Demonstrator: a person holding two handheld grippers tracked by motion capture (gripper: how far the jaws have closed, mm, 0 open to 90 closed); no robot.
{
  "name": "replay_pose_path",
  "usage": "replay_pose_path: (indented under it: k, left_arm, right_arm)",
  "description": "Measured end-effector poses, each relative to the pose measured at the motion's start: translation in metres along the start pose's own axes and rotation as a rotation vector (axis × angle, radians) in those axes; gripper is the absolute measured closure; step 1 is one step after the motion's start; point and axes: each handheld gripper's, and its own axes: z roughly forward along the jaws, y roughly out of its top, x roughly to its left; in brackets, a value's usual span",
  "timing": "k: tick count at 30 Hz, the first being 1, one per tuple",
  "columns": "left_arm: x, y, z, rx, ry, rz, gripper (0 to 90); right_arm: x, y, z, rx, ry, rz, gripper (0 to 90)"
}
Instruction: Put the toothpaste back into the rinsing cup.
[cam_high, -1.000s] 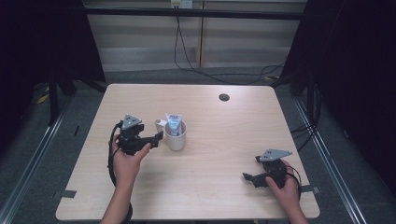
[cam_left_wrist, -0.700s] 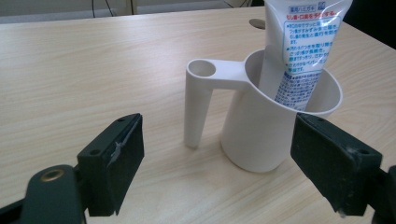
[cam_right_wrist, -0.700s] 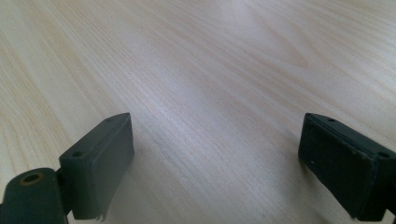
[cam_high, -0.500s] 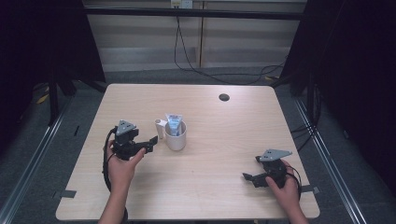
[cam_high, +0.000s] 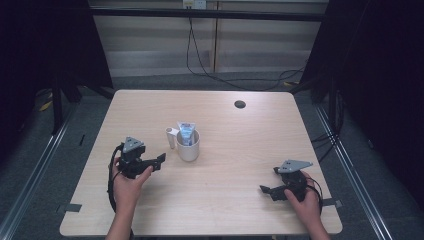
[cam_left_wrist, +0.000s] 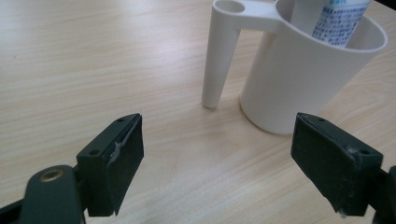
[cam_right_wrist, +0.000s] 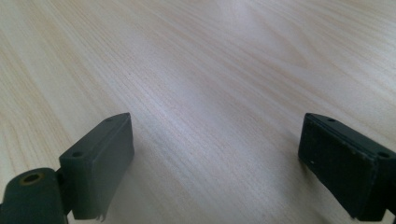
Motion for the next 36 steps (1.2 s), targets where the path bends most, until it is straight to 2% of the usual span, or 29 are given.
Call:
replay_pose_path:
  k: [14,16,21,29,31,36]
  left_arm:
    - [0.004,-0.022,0.004,0.060,0.021,0.020,17.2]
    - [0.004,-0.024,0.004,0.062,0.019,0.013,17.3]
    - [0.003,-0.029,0.005,0.089,0.027,0.035,17.2]
    - [0.003,-0.035,0.008,0.118,0.042,0.037,17.4]
    - [0.004,-0.037,0.008,0.132,0.047,0.049,17.4]
    - [0.004,-0.039,0.009,0.132,0.049,0.053,17.4]
  right_arm:
    - [0.000,0.000,0.000,0.000,0.000,0.002,10.1]
    - [0.000,0.000,0.000,-0.001,0.000,0.002,10.1]
    - [0.000,0.000,0.000,-0.001,0.000,0.002,10.1]
    - [0.000,0.000,0.000,-0.001,0.000,0.002,10.1]
    - [0.000,0.000,0.000,-0.001,0.000,0.002,10.1]
    - [0.000,0.000,0.000,-0.001,0.000,0.002,10.1]
